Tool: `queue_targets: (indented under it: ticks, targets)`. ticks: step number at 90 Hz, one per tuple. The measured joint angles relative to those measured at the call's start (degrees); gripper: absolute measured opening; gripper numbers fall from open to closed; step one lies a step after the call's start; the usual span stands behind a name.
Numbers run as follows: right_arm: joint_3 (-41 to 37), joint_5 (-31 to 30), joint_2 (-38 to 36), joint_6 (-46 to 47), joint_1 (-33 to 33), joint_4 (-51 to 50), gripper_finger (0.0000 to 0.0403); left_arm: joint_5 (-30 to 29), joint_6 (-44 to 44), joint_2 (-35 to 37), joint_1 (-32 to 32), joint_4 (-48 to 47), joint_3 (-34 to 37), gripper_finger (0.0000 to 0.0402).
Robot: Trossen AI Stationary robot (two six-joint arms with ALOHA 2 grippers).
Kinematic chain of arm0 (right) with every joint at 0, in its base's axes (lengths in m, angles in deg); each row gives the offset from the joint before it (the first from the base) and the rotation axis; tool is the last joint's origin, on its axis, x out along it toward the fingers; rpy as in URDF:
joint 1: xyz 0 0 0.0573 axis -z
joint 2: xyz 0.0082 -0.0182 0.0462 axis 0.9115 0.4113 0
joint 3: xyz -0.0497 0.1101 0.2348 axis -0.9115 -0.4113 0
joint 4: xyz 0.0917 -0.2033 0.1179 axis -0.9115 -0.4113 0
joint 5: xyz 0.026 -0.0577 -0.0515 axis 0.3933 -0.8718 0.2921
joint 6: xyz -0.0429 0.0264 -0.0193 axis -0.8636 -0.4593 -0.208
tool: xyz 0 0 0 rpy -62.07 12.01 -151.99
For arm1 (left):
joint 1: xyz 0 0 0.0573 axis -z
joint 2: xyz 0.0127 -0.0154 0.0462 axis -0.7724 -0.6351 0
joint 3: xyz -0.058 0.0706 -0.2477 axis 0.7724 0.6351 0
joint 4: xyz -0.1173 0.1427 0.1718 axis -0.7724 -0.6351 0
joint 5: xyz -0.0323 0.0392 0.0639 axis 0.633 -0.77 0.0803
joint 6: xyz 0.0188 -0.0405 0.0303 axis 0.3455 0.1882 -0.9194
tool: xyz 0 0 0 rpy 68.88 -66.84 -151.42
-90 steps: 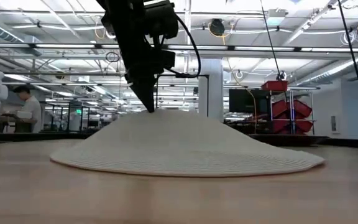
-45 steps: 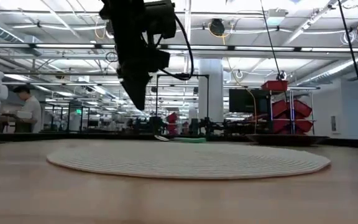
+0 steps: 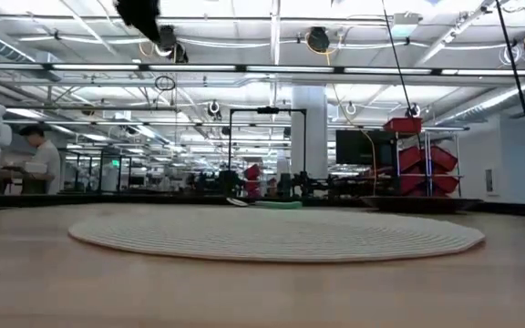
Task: Set table place
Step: Put the brown patterned plate on the white table mat
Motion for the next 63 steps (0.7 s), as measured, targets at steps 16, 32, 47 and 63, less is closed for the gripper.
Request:
queue_targets:
  ticks: [16, 32, 47, 63]
  targets:
    - [0.0, -5.8, 0.6, 9.9, 0.4, -3.2, 0.0157, -8.8, 9.1, 10.6, 4.4, 8.2, 6.7, 0.0134]
    - [0.0, -6.4, 2.0, 15.1, 1.4, -7.9, 0.0157, -11.9, 10.9, 15.6, 6.6, 19.9, 14.2, 0.0134]
    - [0.0, -6.3, 3.6, 13.4, 3.9, -13.8, 0.0157, -11.3, 17.2, 16.0, 10.5, 25.7, 21.7, 0.0134]
    - [0.0, -6.1, 5.1, 6.9, 5.3, -20.1, 0.0157, -11.7, 20.0, 15.4, 13.6, 31.2, 26.4, 0.0134]
